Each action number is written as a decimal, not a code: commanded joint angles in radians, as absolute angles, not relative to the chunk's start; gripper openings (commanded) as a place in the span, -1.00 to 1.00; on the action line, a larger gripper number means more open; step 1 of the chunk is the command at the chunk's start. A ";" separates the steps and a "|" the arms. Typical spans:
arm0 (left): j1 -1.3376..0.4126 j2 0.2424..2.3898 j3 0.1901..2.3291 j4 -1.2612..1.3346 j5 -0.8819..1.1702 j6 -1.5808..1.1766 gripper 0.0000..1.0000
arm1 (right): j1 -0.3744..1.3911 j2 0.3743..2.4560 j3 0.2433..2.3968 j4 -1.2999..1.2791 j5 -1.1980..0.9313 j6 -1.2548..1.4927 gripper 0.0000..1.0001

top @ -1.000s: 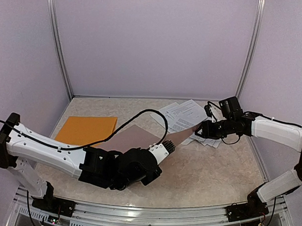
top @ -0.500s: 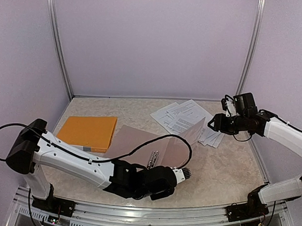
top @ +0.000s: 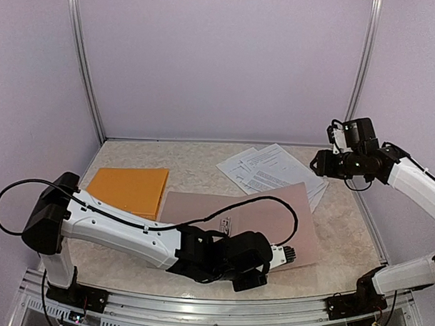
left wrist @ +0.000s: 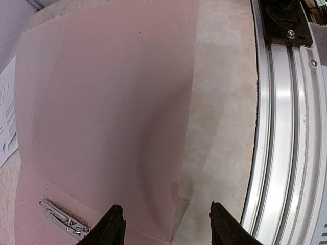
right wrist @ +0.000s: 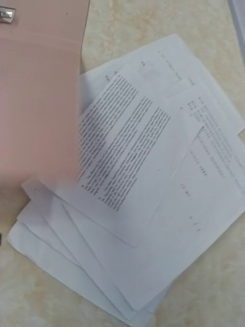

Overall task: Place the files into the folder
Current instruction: Open the folder at the center of the board, then open the spring clip on the folder.

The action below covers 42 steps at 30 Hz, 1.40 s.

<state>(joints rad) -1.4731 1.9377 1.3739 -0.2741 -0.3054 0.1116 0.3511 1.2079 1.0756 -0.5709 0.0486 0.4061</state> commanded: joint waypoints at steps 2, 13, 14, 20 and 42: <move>-1.445 1.982 1.407 -0.298 -0.230 0.138 0.08 | 0.345 1.188 1.099 -0.600 0.004 0.358 0.12; -1.326 1.814 1.290 -0.287 -0.181 -0.127 0.09 | 0.416 1.194 0.943 -0.435 -0.180 0.341 0.18; -1.309 1.799 1.272 -0.290 -0.175 -0.169 0.12 | 0.423 1.195 0.924 -0.419 -0.177 0.347 0.18; -1.176 1.678 1.138 -0.279 -0.074 -0.391 0.51 | 0.461 1.212 0.834 -0.296 -0.227 0.348 0.17; -0.756 1.953 1.399 -0.292 0.526 -0.313 -0.01 | 0.683 1.457 0.699 -0.003 -0.349 0.305 -0.16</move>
<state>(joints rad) -0.7887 1.8858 1.3399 -0.2638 0.3733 -0.3481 0.6586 1.4338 0.7322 -0.0677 -0.2951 0.3180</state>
